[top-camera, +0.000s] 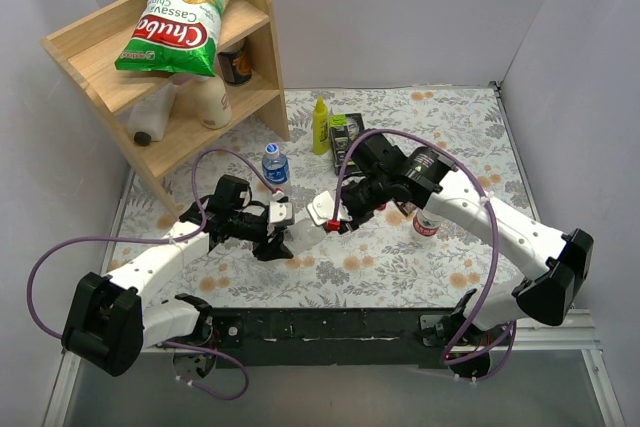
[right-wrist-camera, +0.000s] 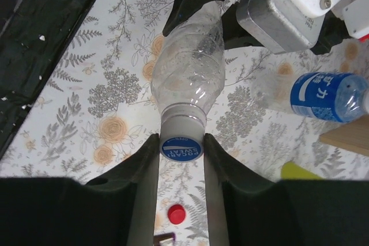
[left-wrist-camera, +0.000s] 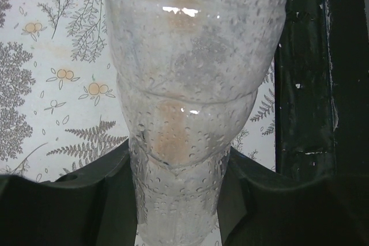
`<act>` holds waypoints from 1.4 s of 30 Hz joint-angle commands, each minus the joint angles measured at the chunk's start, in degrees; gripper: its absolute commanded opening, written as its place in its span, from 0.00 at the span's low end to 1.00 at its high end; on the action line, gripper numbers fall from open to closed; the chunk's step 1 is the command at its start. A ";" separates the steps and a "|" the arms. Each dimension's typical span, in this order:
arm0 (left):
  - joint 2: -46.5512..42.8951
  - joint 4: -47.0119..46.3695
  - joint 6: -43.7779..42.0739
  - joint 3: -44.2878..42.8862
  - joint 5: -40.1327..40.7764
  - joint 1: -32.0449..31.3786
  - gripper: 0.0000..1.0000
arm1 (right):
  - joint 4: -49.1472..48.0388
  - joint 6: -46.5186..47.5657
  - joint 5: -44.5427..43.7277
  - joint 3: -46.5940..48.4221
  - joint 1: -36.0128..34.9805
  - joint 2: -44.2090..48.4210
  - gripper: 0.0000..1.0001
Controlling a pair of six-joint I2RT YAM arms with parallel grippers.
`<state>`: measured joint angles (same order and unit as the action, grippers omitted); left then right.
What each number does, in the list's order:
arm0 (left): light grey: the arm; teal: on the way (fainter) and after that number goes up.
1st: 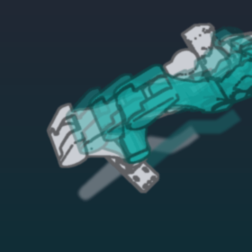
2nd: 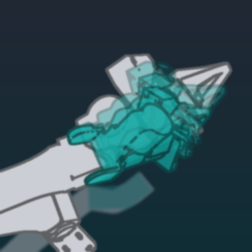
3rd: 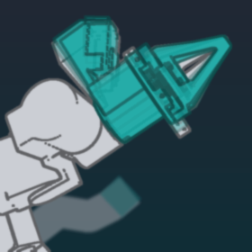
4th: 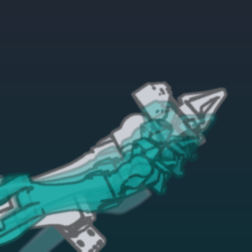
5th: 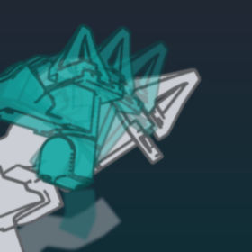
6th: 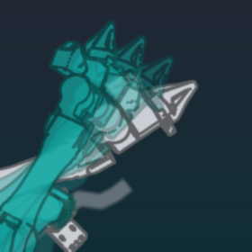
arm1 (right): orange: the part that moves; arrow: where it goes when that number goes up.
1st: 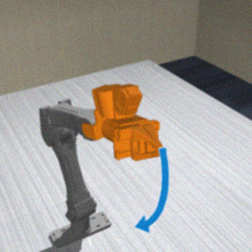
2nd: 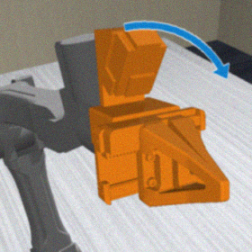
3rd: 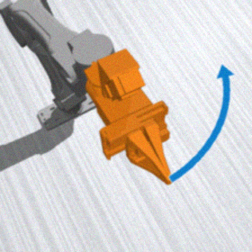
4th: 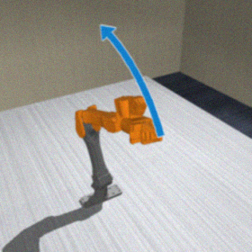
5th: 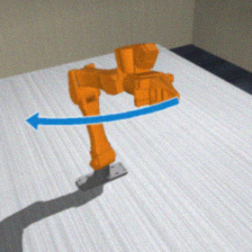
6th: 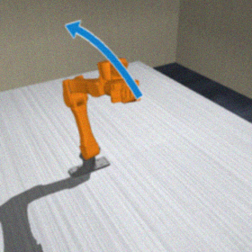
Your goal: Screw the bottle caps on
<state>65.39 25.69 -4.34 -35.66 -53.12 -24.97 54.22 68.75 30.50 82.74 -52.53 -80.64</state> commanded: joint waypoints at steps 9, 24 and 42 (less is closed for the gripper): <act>-13.97 -33.95 25.85 7.97 18.13 -0.17 0.00 | -4.37 -48.85 8.50 12.18 4.01 -14.54 0.16; -10.98 -29.04 21.31 8.06 32.21 -0.61 0.00 | -6.76 -67.00 10.99 19.65 12.44 -20.17 0.53; 2.99 9.54 -3.29 -6.17 0.57 -0.08 0.00 | -0.76 -5.66 6.78 0.28 7.81 2.47 0.75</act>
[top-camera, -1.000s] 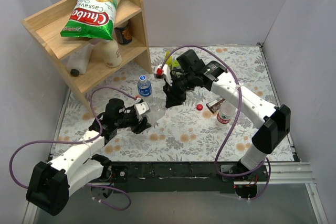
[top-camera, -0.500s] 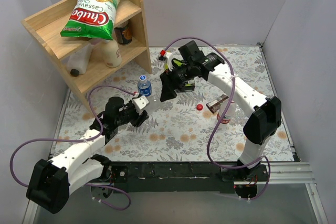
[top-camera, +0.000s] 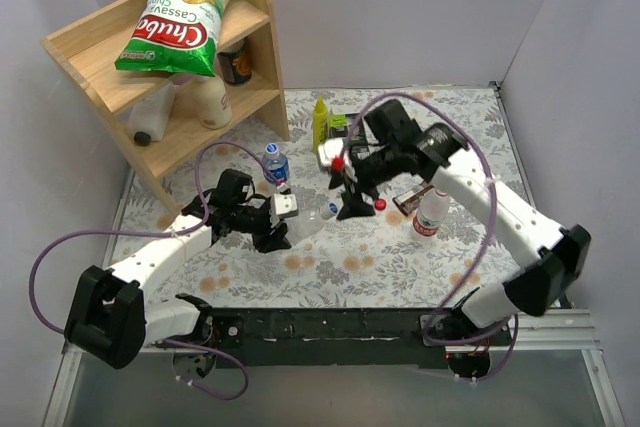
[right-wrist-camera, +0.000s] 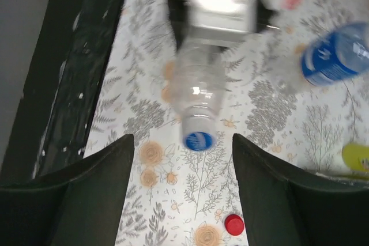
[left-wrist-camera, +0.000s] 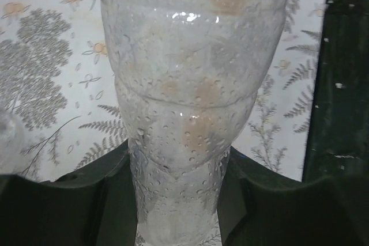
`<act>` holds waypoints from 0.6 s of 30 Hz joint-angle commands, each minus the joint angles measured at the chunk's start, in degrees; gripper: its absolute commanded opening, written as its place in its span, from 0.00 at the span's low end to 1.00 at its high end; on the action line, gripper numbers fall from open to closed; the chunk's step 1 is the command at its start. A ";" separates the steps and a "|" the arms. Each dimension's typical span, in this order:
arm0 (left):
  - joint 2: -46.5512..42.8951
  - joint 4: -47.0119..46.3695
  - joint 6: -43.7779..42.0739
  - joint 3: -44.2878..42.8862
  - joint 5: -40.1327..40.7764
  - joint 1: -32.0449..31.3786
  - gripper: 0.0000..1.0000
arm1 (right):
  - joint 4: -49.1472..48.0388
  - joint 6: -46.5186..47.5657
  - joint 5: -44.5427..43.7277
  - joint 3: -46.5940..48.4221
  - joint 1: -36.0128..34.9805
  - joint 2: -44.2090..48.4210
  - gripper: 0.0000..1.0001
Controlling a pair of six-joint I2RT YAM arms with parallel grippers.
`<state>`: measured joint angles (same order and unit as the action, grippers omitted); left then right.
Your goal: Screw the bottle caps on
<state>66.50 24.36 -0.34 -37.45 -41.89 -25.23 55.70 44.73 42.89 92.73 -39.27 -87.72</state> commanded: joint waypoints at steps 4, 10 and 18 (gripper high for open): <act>1.79 12.81 -8.36 -5.00 -11.81 0.19 0.00 | -6.92 23.03 -9.14 -15.38 -8.89 14.24 0.74; 1.88 14.14 -9.77 -5.61 -12.95 0.19 0.00 | -7.89 23.03 -9.93 -15.38 -10.04 13.81 0.69; 2.23 13.87 -9.42 -6.58 -13.57 0.19 0.00 | -6.66 24.87 -8.62 -16.00 -11.45 13.19 0.66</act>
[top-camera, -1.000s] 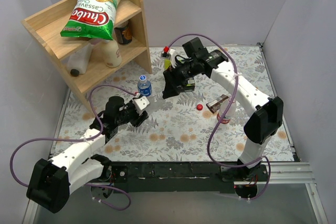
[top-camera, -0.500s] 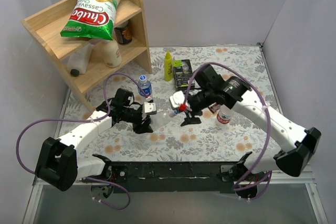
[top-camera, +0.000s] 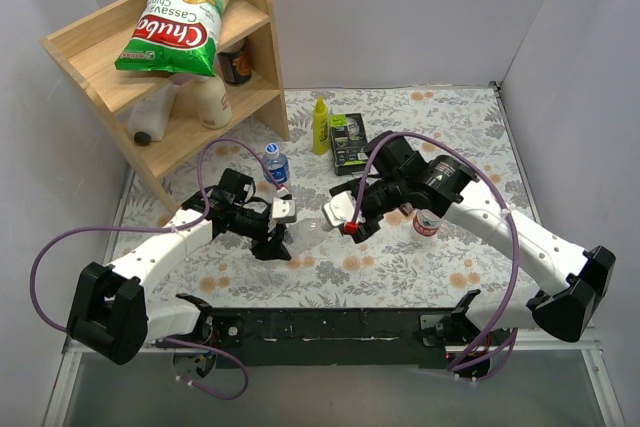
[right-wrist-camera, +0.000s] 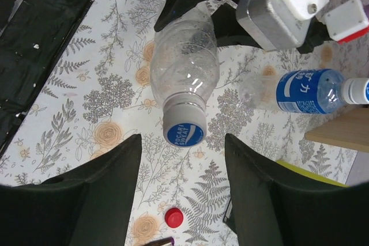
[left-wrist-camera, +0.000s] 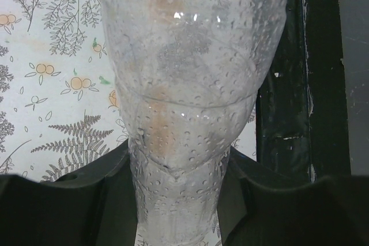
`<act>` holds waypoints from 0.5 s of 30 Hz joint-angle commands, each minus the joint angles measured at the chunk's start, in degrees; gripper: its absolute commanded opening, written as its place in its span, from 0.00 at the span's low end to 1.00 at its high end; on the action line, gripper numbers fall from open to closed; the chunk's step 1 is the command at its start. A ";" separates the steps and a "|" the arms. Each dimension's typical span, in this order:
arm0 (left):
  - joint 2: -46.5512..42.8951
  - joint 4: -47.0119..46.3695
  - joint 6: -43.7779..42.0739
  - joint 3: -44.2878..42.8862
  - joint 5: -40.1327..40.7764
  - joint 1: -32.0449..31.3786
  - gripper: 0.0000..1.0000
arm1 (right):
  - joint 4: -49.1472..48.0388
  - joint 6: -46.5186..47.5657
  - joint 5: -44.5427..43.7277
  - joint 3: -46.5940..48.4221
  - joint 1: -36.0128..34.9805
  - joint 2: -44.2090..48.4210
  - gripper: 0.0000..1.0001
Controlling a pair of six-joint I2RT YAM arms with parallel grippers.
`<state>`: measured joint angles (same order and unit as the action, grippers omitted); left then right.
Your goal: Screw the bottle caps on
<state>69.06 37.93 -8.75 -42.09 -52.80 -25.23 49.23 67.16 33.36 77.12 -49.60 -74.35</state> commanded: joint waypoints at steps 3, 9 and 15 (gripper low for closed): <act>-0.33 0.04 -0.92 -2.03 -2.75 0.19 0.00 | 0.07 2.63 0.91 -0.57 -1.46 -0.45 0.63; -0.50 -0.31 -0.83 -1.95 -2.84 0.19 0.00 | 0.07 2.37 0.65 0.04 -1.46 -1.68 0.54; -0.76 -0.67 -1.09 -1.95 -2.23 0.19 0.00 | 0.95 0.97 0.91 1.19 -1.55 -3.78 0.38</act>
<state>69.08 38.02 -8.97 -42.28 -53.17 -25.23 49.30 69.28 33.36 76.90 -50.81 -76.82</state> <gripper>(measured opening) 0.432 0.441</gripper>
